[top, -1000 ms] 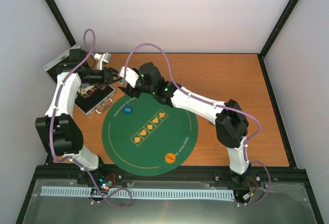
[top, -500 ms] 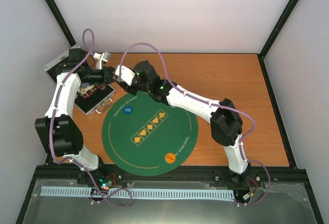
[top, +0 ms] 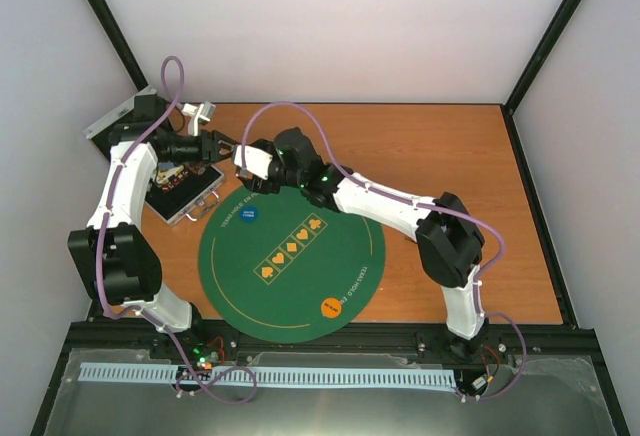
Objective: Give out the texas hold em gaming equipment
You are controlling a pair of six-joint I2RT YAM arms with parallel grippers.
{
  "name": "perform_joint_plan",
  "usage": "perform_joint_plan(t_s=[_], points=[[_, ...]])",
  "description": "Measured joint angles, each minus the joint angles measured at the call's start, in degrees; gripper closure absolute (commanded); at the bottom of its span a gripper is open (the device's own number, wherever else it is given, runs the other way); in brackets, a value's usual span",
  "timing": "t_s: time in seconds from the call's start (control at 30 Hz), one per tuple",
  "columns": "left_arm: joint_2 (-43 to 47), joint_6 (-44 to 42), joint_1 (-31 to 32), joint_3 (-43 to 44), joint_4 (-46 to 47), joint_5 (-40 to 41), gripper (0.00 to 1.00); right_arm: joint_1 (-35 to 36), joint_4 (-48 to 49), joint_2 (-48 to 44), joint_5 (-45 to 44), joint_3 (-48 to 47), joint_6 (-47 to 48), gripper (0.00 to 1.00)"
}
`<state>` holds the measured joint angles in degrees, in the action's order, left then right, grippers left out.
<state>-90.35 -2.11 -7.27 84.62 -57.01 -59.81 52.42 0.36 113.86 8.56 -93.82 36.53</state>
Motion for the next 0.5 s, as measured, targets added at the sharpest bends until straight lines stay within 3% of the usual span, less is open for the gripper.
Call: perform_joint_plan(t_s=[0.1,0.33,0.5], points=[[0.09,-0.13,0.00,-0.07,0.04,-0.22,0.99,-0.81,1.99,-0.96,2.40,2.27,3.45,0.25],[1.97,-0.15,0.00,-1.64,0.22,-1.38,0.99,-2.91,4.42,-1.03,8.00,1.31,8.09,0.40],[2.75,-0.04,-0.02,-2.03,1.64,-2.34,0.99,-3.26,2.12,-0.87,9.18,-1.22,9.81,0.41]])
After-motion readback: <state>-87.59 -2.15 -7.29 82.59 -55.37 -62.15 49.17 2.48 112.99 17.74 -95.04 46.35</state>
